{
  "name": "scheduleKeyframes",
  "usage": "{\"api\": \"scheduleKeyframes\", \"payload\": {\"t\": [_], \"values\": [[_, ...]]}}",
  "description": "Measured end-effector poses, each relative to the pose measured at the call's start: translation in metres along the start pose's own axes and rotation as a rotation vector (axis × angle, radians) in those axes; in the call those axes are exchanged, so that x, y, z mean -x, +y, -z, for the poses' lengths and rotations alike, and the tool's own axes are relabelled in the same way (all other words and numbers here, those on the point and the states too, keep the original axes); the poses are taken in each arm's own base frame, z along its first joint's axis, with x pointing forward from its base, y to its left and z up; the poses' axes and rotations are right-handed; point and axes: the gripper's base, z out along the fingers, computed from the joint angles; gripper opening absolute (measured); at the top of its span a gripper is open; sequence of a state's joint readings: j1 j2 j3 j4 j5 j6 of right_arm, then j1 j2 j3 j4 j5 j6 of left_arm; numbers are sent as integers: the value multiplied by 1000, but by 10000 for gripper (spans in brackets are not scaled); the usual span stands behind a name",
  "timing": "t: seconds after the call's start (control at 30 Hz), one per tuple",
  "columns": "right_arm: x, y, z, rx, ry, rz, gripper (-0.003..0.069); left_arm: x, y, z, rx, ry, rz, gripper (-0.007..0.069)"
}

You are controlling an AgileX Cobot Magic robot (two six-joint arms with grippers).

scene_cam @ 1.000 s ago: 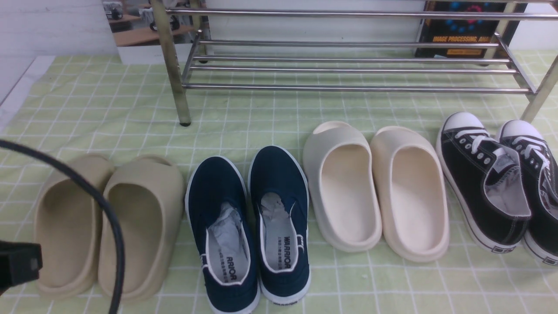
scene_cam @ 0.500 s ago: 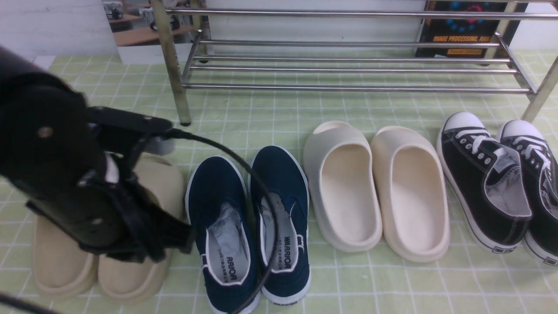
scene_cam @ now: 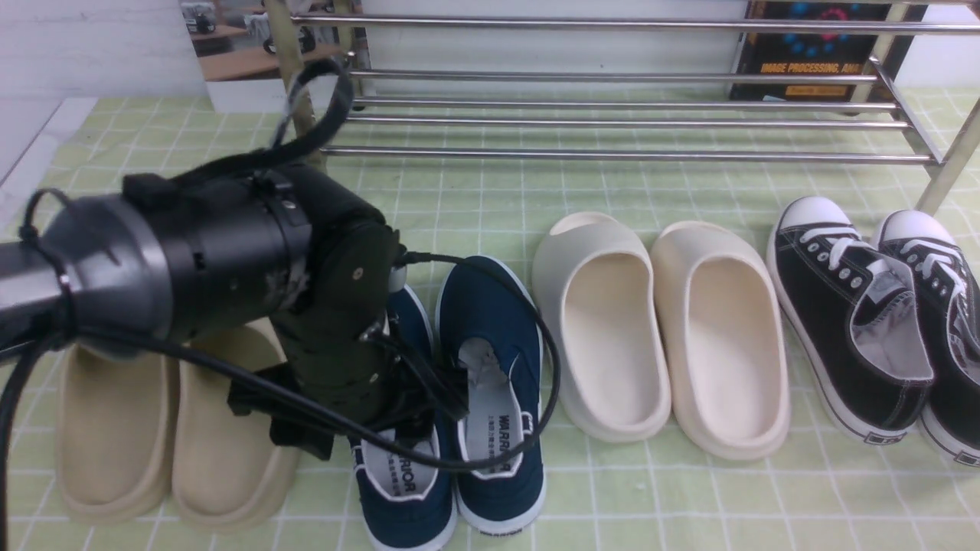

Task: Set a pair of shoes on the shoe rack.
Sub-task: Use the left arm to grab the shoe closest to it

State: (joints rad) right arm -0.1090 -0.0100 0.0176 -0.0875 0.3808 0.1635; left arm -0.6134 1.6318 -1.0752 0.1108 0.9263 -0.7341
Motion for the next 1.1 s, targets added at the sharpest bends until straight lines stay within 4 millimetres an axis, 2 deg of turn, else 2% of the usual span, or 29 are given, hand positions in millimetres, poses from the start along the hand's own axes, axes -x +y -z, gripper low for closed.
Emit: {"api": "scheduleKeyframes", "payload": {"t": [0.2,0.3,0.47,0.53,0.63,0.67,0.8,0.9,0.97,1.03,1.1], "values": [[0,0,0,0,0,0,239,2,-4,-17,20,29,11,465],[0,0,0,0,0,0,239,1,-3,-20,17,29,13,420],[0,0,0,0,0,0,239,-3,12,-33,28,67,69,286],[0,0,0,0,0,0,239,-2,18,-36,25,77,96,253],[0,0,0,0,0,0,239,0,24,-39,-9,95,113,143],[0,0,0,0,0,0,239,1,24,-39,-19,94,95,98],[0,0,0,0,0,0,239,1,24,-38,-28,95,66,21],[0,0,0,0,0,0,239,1,26,-35,-37,88,52,15],[0,0,0,0,0,0,239,-1,27,-28,-45,76,37,15],[0,0,0,0,0,0,239,-4,31,-7,-70,38,21,15],[0,0,0,0,0,0,239,-6,33,4,-84,16,19,15]]}}
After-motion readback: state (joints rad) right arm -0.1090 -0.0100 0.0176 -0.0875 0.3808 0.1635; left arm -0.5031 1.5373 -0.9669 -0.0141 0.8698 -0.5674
